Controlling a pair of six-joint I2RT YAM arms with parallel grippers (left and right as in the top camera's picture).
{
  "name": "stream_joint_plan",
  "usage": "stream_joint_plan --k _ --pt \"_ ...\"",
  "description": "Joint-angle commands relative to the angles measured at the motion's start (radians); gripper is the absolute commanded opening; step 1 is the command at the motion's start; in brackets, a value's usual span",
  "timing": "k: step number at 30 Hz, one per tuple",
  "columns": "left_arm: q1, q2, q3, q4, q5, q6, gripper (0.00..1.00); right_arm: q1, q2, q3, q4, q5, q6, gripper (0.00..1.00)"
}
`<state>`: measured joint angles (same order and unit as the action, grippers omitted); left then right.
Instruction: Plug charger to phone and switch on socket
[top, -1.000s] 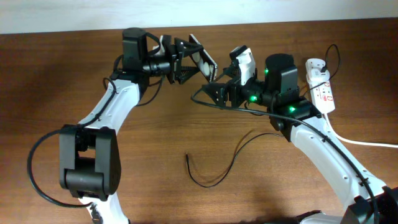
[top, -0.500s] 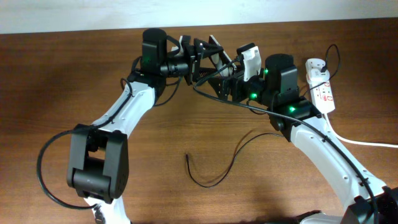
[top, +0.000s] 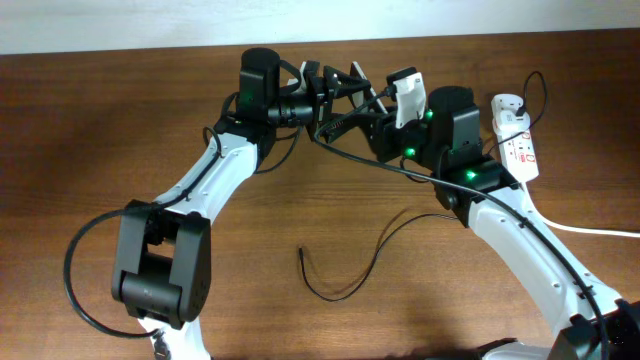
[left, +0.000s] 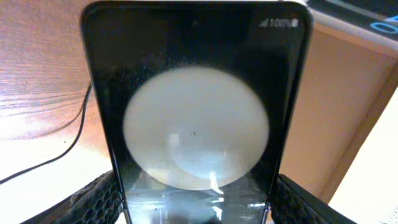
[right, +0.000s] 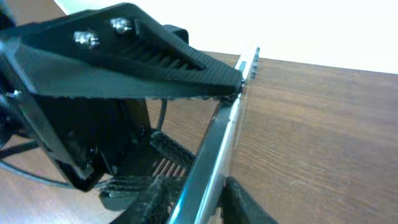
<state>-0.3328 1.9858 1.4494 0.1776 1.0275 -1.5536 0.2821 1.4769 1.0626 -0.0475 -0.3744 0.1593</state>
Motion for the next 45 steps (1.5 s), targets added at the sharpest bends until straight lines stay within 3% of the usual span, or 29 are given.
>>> stream_joint_plan --k 1,3,6,7,9,10,17,27,31,34,37,43,45 --pt "-0.008 -0.051 0.016 0.01 0.02 -0.005 0.0 0.012 0.007 0.016 0.008 -0.035 0.0 0.17" --pt "-0.008 -0.051 0.016 0.01 0.02 -0.005 0.0 0.012 0.007 0.016 0.008 -0.036 0.0 0.04" --pt "-0.008 -0.051 0.016 0.01 0.02 -0.005 0.0 0.013 0.007 0.016 0.008 -0.036 0.0 0.04" --pt "-0.008 -0.051 0.016 0.01 0.02 -0.005 0.21 0.012 0.007 0.016 0.008 -0.036 0.0 0.04" --pt "-0.008 -0.051 0.016 0.01 0.02 -0.005 0.96 0.012 0.007 0.016 0.008 -0.037 0.0 0.04" --pt "-0.008 -0.051 0.016 0.01 0.021 -0.005 0.99 0.012 0.007 0.016 0.01 -0.036 0.0 0.04" --pt "-0.005 -0.051 0.016 0.01 0.042 -0.005 0.99 0.008 0.007 0.017 0.049 -0.031 0.0 0.04" --pt "0.089 -0.051 0.016 0.039 0.1 0.0 0.99 -0.147 0.007 0.016 0.021 -0.037 0.097 0.04" --pt "0.129 -0.051 0.016 0.039 0.122 0.031 0.99 -0.173 0.007 0.016 0.015 -0.09 0.347 0.04" --pt "0.138 -0.051 0.016 0.039 0.132 0.076 0.99 -0.172 0.007 0.016 0.015 -0.169 0.667 0.04" --pt "0.138 -0.051 0.016 0.039 0.133 0.137 0.99 -0.172 0.007 0.017 0.026 -0.245 0.876 0.04" --pt "0.132 -0.051 0.016 0.039 0.081 0.172 0.99 -0.17 0.007 0.017 0.12 -0.338 1.234 0.04" --pt "0.12 -0.051 0.016 0.039 0.043 0.172 0.99 -0.164 0.007 0.017 0.12 -0.337 1.291 0.04"
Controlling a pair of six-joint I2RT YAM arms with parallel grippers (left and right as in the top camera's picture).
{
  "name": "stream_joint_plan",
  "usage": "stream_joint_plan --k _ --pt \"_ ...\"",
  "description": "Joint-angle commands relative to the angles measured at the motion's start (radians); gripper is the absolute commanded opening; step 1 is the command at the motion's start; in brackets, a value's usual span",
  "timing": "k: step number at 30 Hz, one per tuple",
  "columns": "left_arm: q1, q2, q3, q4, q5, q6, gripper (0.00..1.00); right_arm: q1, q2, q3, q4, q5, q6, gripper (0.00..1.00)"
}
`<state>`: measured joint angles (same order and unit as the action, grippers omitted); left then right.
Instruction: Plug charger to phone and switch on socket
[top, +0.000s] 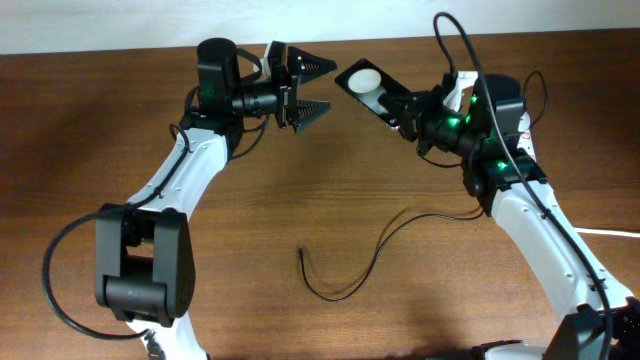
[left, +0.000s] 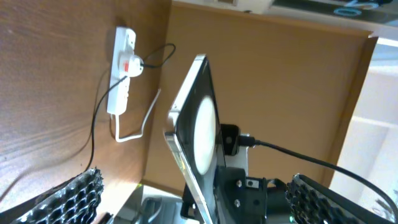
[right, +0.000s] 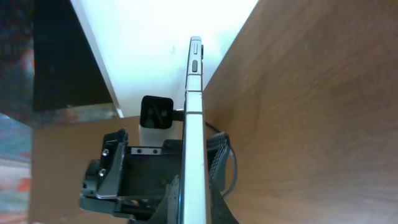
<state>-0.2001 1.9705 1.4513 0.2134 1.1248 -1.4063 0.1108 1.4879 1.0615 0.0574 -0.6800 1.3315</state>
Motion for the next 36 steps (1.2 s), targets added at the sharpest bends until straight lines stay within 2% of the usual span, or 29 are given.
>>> stream_joint_plan --k 1,8,11,16,19,22,23,26,27,30,34,36 --pt "-0.023 -0.035 0.014 0.003 -0.076 0.024 0.99 0.021 -0.004 0.018 0.021 -0.03 0.162 0.04" --pt "-0.075 -0.035 0.014 0.019 -0.157 -0.066 0.99 0.114 -0.004 0.018 0.092 0.037 0.222 0.04" --pt "-0.075 -0.035 0.014 0.037 -0.164 -0.067 0.99 0.119 -0.004 0.018 0.093 0.037 0.222 0.04" --pt "-0.075 -0.035 0.014 0.037 -0.204 -0.157 0.99 0.119 -0.004 0.018 0.093 0.038 0.224 0.04" --pt "-0.075 -0.035 0.014 0.037 -0.206 -0.293 0.92 0.119 -0.004 0.018 0.093 0.041 0.265 0.04" --pt "-0.075 -0.035 0.014 0.036 -0.206 -0.362 0.9 0.119 -0.004 0.018 0.092 0.042 0.275 0.04" --pt "-0.075 -0.035 0.014 0.036 -0.205 -0.362 0.89 0.119 -0.004 0.018 0.092 0.041 0.275 0.04" --pt "-0.075 -0.035 0.014 0.037 -0.205 -0.362 0.74 0.119 -0.004 0.018 0.089 0.042 0.275 0.04" --pt "-0.075 -0.035 0.014 0.036 -0.205 -0.362 0.73 0.119 -0.004 0.018 0.089 0.041 0.274 0.04" --pt "-0.075 -0.035 0.014 0.037 -0.205 -0.362 0.6 0.12 -0.004 0.018 0.089 0.041 0.274 0.04" --pt "-0.075 -0.035 0.014 0.037 -0.203 -0.328 0.52 0.132 -0.004 0.018 0.089 0.048 0.274 0.04" --pt "-0.077 -0.035 0.014 0.037 -0.198 -0.328 0.52 0.133 -0.004 0.018 0.089 0.049 0.27 0.04"
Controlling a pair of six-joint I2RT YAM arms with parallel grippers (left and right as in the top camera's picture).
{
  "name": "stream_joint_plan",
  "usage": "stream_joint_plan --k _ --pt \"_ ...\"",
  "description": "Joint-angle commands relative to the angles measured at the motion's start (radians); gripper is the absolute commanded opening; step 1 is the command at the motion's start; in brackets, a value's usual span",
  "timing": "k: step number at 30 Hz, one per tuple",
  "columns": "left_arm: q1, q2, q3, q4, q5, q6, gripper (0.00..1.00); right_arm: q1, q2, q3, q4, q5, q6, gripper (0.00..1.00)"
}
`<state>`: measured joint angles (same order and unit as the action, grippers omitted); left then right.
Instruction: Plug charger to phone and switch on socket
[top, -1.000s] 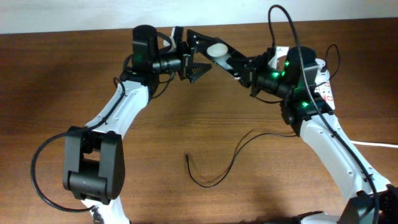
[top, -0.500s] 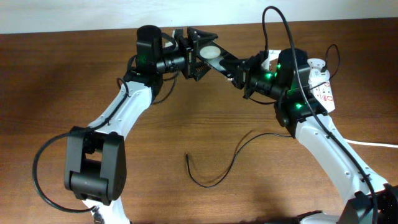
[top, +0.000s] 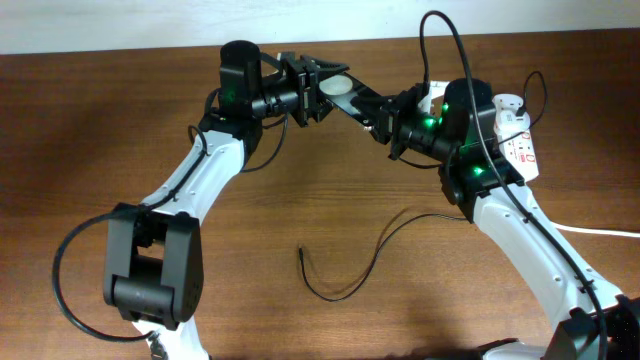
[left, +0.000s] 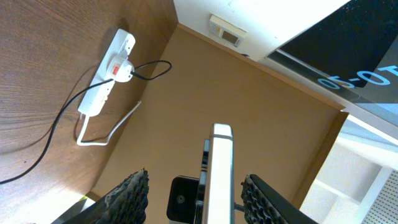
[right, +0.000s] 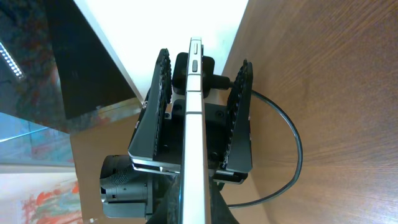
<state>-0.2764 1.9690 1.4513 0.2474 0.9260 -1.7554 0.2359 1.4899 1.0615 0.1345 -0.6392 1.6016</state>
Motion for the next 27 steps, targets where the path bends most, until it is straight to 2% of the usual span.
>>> stream_joint_plan --k 1,3,4,9,17,18,20,25,26,27 --pt "-0.003 -0.034 0.014 0.003 0.001 0.021 0.51 0.008 -0.006 0.018 0.011 0.008 0.0 0.04" --pt "-0.004 -0.034 0.014 0.003 0.001 0.021 0.44 0.008 -0.006 0.018 0.011 0.008 0.0 0.04" --pt "-0.004 -0.034 0.014 0.003 0.001 0.022 0.37 0.008 -0.006 0.018 0.011 0.009 0.0 0.04" --pt "-0.014 -0.034 0.014 0.003 0.0 0.023 0.25 0.008 -0.006 0.018 -0.011 0.02 0.0 0.04" --pt "-0.018 -0.034 0.014 0.003 0.0 0.044 0.18 0.008 -0.006 0.018 -0.033 0.024 0.0 0.04" --pt "-0.018 -0.034 0.014 0.003 0.0 0.044 0.15 0.008 -0.006 0.018 -0.033 0.024 0.0 0.04" --pt "-0.018 -0.034 0.014 0.003 0.0 0.044 0.0 0.008 -0.006 0.018 -0.033 0.024 0.0 0.04" --pt "-0.018 -0.034 0.014 0.003 0.0 0.044 0.0 0.008 -0.006 0.018 -0.033 0.024 0.001 0.04" --pt "-0.018 -0.034 0.014 0.003 0.0 0.044 0.0 0.008 -0.006 0.018 -0.033 0.023 0.0 0.07" --pt "-0.018 -0.034 0.014 0.003 0.0 0.044 0.0 0.008 -0.006 0.018 -0.033 0.023 0.0 0.17"
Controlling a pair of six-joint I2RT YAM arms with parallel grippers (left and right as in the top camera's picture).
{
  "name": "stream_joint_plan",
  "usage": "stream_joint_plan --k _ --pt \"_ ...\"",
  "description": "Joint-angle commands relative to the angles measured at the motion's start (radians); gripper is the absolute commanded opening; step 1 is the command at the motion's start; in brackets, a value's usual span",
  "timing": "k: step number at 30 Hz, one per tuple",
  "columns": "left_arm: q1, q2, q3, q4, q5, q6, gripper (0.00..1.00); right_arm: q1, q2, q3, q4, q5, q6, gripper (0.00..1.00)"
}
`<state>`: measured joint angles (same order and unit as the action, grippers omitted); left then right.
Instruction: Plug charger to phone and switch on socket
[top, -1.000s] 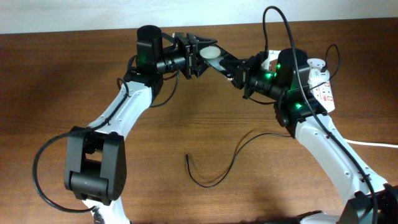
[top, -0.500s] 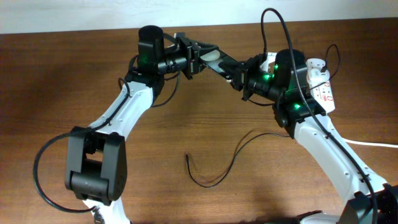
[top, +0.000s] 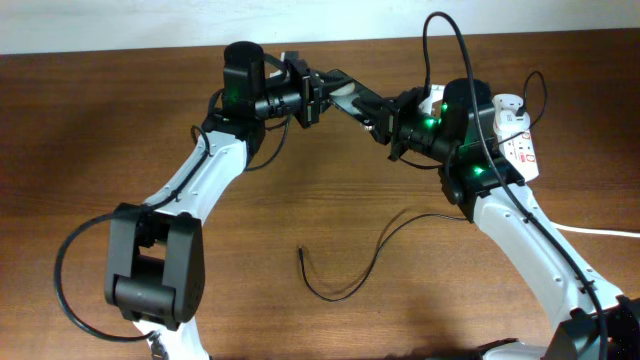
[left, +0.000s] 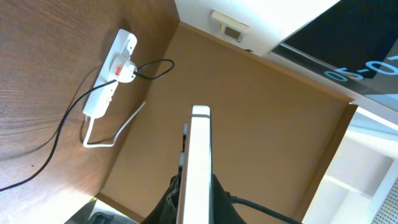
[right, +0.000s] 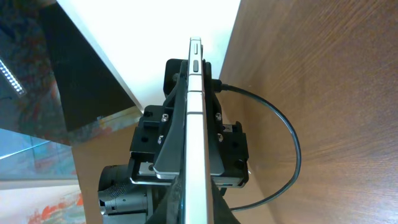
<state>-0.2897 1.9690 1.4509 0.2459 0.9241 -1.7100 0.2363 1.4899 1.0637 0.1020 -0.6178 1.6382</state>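
Observation:
A slim phone (top: 350, 98) hangs in the air over the back of the table, held between both arms. My left gripper (top: 318, 94) is shut on its left end, and my right gripper (top: 384, 118) is shut on its right end. In the left wrist view the phone (left: 199, 149) shows edge-on, rising out of my left gripper (left: 198, 190). The right wrist view shows the phone (right: 194, 106) edge-on as well, in my right gripper (right: 193, 205), with the left gripper's fingers (right: 169, 140) clamped on its far end. The black charger cable (top: 372, 258) lies loose on the table.
A white power strip (top: 518, 142) lies at the table's right back, with a plug and a black lead in it; the strip (left: 111, 78) also shows in the left wrist view. The cable's free end (top: 302, 253) rests mid-table. A white lead runs off to the right.
My left gripper stood open astride the phone's left end; now it is shut on that end. The right gripper and the phone have hardly moved.
At first both grippers were close together at the back with the phone between them. Then my left gripper was open and away to the left while the right one held the phone alone. Later the left one straddled the phone's end, and now both grip it.

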Motion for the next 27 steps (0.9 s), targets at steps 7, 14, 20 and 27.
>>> stream_joint_plan --k 7,14,20,27 --pt "0.008 -0.034 0.014 0.008 0.003 -0.001 0.0 0.008 -0.006 0.015 0.0 0.001 -0.036 0.99" --pt "0.153 -0.034 0.014 0.007 0.083 0.116 0.0 0.004 -0.006 0.015 0.026 -0.034 -0.14 0.99" --pt "0.306 -0.034 0.014 0.004 0.262 0.283 0.0 0.004 -0.006 0.015 0.01 -0.041 -0.275 0.99" --pt "0.391 -0.034 0.014 0.004 0.533 0.606 0.0 0.006 -0.006 0.015 -0.275 -0.067 -0.731 0.99"
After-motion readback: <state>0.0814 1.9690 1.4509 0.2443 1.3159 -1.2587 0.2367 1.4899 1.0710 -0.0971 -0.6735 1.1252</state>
